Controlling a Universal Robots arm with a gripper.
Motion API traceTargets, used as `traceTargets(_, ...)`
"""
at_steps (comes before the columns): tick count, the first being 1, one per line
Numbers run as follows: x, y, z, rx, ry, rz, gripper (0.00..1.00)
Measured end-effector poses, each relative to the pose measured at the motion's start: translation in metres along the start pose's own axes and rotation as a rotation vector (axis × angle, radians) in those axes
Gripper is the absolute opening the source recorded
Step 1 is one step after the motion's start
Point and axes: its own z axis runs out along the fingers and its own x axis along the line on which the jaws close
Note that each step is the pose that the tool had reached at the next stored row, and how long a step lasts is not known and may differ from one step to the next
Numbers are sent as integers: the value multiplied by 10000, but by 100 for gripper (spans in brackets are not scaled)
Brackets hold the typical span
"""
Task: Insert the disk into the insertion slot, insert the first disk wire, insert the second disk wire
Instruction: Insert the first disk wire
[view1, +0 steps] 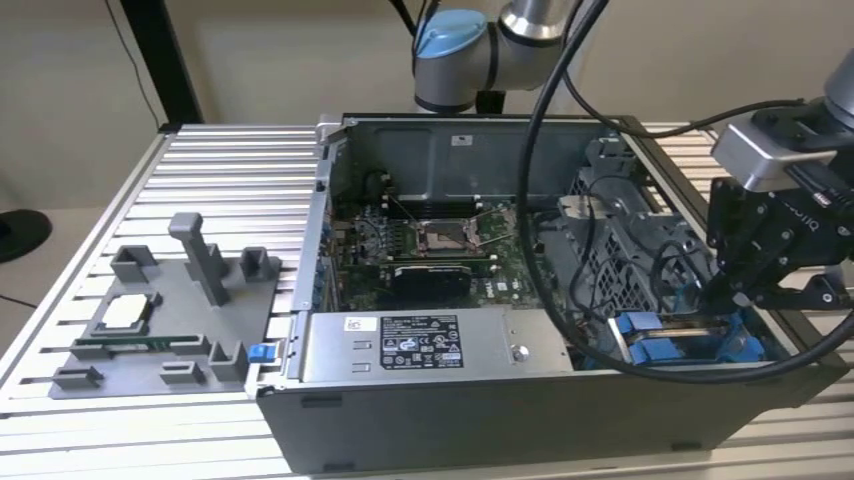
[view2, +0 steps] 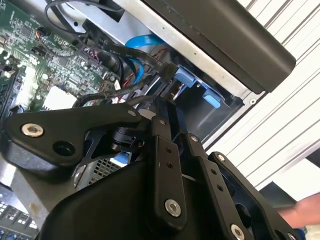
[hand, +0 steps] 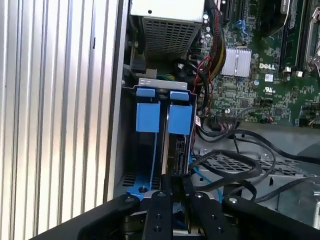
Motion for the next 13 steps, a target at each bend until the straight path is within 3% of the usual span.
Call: traceTargets(13, -73, -24, 69, 12, 7, 298, 0)
